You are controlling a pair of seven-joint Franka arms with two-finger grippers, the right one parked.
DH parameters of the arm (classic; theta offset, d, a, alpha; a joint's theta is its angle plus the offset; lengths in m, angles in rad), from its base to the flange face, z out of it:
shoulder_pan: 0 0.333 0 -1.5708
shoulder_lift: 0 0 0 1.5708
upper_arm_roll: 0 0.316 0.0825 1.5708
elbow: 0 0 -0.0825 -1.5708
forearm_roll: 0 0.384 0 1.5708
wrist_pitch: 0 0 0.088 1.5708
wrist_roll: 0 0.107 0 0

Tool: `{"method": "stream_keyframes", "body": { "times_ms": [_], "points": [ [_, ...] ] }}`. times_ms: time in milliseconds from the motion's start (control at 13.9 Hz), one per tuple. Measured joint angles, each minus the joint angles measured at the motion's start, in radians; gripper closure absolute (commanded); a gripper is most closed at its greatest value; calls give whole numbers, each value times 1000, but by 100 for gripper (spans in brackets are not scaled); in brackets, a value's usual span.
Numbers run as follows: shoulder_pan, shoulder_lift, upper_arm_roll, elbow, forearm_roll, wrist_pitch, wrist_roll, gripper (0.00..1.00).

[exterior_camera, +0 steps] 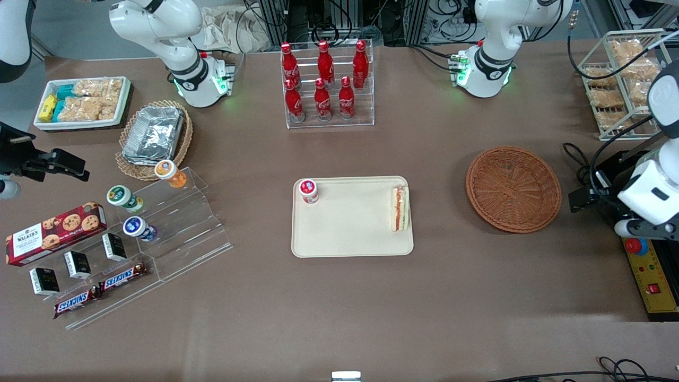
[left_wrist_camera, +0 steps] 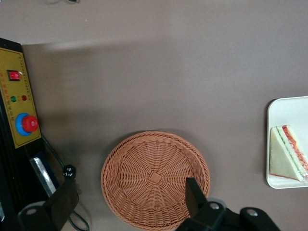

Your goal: Place sandwich from basket to tray

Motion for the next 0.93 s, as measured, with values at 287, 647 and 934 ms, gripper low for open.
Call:
{"method": "stream_keyframes", "body": {
  "times_ms": [287, 647, 934],
  "points": [
    [-1, -50, 24, -11, -10, 0, 0, 0],
    [-2, -75, 42, -21, -36, -12, 0, 0],
    [-2, -75, 53, -26, -38, -21, 0, 0]
  ]
}}
